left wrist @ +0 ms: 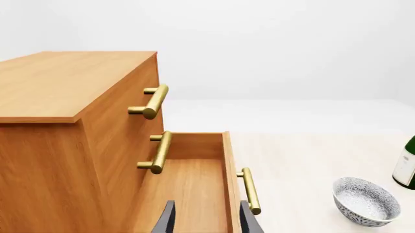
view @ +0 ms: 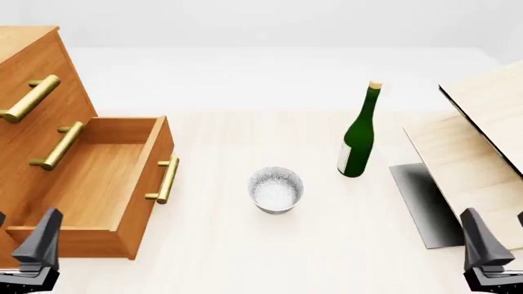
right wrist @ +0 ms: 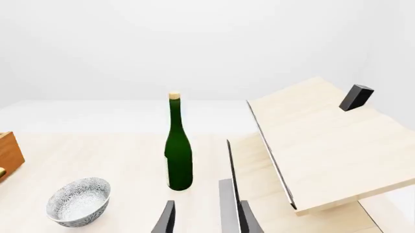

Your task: Put the bowl in the bottom drawer of the cabinet.

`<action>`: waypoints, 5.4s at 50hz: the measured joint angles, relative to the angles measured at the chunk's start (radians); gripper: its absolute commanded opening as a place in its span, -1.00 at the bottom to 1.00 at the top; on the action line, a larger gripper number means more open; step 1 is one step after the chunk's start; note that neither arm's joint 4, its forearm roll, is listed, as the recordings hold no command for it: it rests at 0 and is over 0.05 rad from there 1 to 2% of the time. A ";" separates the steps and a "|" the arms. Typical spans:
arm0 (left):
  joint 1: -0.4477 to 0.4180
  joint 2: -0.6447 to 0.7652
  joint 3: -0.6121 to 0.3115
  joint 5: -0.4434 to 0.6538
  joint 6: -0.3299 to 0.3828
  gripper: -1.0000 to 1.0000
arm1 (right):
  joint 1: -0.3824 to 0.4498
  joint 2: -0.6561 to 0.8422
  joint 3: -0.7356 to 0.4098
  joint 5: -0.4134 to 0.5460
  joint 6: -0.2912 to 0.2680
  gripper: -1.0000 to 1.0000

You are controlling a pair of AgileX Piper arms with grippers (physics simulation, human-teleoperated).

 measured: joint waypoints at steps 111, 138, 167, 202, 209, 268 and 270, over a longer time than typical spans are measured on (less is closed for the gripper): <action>-0.683 0.964 -0.779 0.004 0.066 1.00 | 0.000 0.008 -0.002 -0.004 -0.002 1.00; -0.727 1.190 -1.006 0.214 0.058 1.00 | 0.000 0.008 -0.002 -0.004 -0.002 1.00; -0.761 1.322 -1.138 0.339 -0.034 1.00 | 0.000 0.008 -0.002 -0.004 -0.002 1.00; -0.806 1.512 -1.269 0.411 -0.044 1.00 | 0.000 0.008 -0.002 -0.004 -0.002 1.00; -0.823 1.557 -1.296 0.415 -0.047 1.00 | 0.000 0.008 -0.002 -0.004 -0.002 1.00; -0.835 1.793 -1.360 0.351 -0.129 1.00 | 0.000 0.008 -0.002 -0.004 -0.002 1.00; -0.834 1.797 -1.360 0.350 -0.131 1.00 | 0.000 0.008 -0.002 -0.004 -0.002 1.00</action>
